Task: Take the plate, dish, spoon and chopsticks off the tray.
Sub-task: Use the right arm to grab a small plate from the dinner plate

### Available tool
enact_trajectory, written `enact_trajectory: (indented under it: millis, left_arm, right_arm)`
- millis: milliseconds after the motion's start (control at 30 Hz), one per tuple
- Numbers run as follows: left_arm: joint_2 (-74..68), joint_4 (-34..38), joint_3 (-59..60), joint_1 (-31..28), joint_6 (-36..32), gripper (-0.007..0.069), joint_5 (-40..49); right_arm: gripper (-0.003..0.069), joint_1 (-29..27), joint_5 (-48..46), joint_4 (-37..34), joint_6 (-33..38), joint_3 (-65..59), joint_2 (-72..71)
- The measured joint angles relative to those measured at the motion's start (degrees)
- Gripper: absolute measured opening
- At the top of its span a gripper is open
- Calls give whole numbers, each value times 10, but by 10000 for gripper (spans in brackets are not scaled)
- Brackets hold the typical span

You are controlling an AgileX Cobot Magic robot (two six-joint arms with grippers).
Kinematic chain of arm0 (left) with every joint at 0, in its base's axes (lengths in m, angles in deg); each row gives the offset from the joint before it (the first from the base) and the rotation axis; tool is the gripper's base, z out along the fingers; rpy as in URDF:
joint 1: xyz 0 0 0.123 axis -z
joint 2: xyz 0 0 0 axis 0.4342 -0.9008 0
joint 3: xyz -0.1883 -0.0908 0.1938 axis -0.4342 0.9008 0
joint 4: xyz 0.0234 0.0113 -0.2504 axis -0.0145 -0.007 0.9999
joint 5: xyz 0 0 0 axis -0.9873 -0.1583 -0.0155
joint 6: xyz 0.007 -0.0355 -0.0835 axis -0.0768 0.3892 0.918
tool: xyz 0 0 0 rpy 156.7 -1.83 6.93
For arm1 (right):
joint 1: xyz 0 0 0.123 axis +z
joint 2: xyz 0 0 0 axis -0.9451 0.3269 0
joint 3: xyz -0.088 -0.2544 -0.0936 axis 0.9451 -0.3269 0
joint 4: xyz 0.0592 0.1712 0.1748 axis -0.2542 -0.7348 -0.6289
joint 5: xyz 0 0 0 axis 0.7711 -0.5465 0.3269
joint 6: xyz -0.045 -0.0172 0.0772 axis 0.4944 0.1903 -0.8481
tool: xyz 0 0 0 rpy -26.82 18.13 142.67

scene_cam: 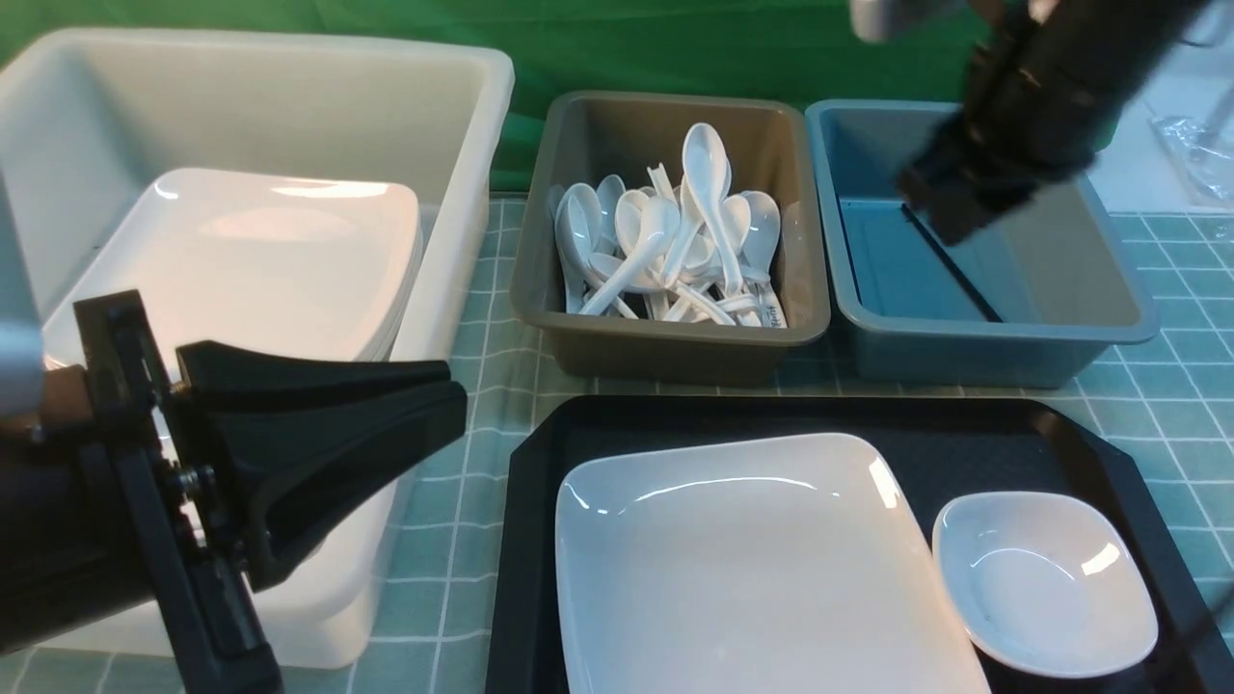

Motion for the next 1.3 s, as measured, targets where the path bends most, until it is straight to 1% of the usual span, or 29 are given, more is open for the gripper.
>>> enact_trajectory:
  millis: [33,100,133,167,233,300,400,467,633,767,900,1033,1067,1100,1133,1167,1200,1300]
  left_arm:
    - [0,0,0,0,2,34,0]
    - [0,0,0,0,3,34,0]
    - [0,0,0,0,3,34,-2]
    - [0,0,0,0,3,34,-3]
    - [0,0,0,0,3,34,-9]
    - [0,0,0,0,3,34,-10]
    - [0,0,0,0,5,34,-10]
    - [0,0,0,0,6,34,-11]
    - [0,0,0,0,6,34,-14]
    - [0,0,0,0,6,34,-18]
    - [0,0,0,0,5,34,-20]
    - [0,0,0,0,1,34,-20]
    - [0,0,0,0,1,34,-20]
    - [0,0,0,0,1,34,-20]
    - [0,0,0,0,1,34,-20]
    - [0,0,0,0,1,34,-20]
    - [0,0,0,0,1,34,-20]
    - [0,0,0,0,0,34,-20]
  right_arm:
    - [232,1,0,14,12,-101,-58]
    - [250,1,2,20,30,-213,-119]
    - [271,1,8,22,51,-286,-145]
    - [290,1,27,24,71,-336,-168]
    - [353,1,88,27,128,-443,-198]
    - [416,1,165,28,167,-518,-210]
    - [482,1,241,28,182,-577,-210]
    - [500,1,276,28,185,-603,-206]
    - [514,1,354,28,186,-632,-186]
    - [515,1,384,28,188,-632,-161]
    - [501,1,394,28,204,-632,-132]
    - [402,2,402,26,229,-628,-110]
    - [390,2,404,26,230,-628,-109]
    - [351,3,410,28,233,-628,-109]
    - [330,3,415,28,234,-628,-108]
    - [279,5,427,32,239,-628,-107]
    - [244,6,433,34,242,-628,-107]
    - [216,9,415,36,239,-619,-122]
